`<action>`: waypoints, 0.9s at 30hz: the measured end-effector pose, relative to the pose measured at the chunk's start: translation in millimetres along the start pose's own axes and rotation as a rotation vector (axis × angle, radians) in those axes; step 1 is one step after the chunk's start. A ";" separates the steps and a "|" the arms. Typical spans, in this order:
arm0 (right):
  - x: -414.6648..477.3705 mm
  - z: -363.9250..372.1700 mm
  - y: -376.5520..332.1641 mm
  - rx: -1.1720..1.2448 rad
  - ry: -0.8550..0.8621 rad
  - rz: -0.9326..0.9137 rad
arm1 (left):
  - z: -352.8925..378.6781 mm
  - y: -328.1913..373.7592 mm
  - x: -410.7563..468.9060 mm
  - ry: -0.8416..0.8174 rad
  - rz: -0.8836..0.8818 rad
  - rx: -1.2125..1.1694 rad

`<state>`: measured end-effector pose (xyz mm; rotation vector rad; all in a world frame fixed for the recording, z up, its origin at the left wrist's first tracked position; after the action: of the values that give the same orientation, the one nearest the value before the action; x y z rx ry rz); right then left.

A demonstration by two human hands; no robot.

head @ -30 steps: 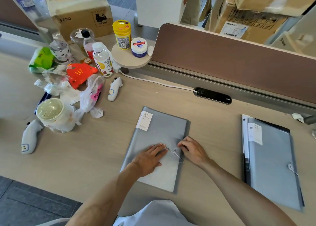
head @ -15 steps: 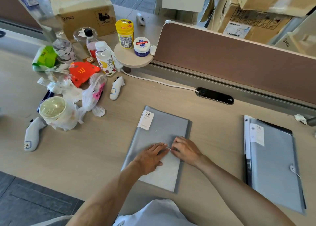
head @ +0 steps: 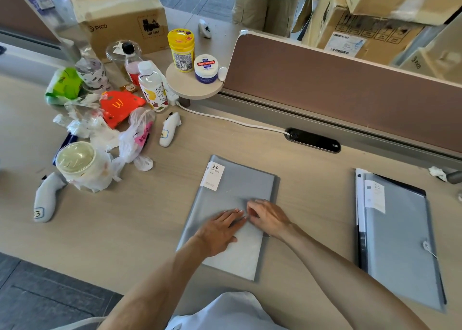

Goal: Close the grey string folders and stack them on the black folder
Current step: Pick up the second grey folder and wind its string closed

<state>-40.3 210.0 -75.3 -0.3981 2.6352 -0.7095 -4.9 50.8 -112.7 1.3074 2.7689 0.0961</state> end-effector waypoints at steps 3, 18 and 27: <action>-1.2 -2.4 6.8 -0.030 -0.020 -0.042 | 1.0 -0.4 -0.3 0.003 0.004 0.009; -12.4 -10.9 24.9 -0.451 -0.011 -0.339 | 1.8 -1.2 -2.2 0.004 0.002 -0.009; -25.5 -0.1 35.1 -0.380 0.047 -0.218 | 5.6 -1.3 -1.3 0.018 0.017 0.030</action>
<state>-23.6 248.5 -86.4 -0.7930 2.7972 -0.2753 -4.5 49.1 -118.3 1.3438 2.7853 0.0684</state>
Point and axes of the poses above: each hand's wrist, its own x-axis towards the middle knuckle, its own z-axis out of the palm, y = z × x, the point moved 4 cm from there along x, towards the middle knuckle, and after that the axes turned 8 degrees about x, right-handed, at the moved point
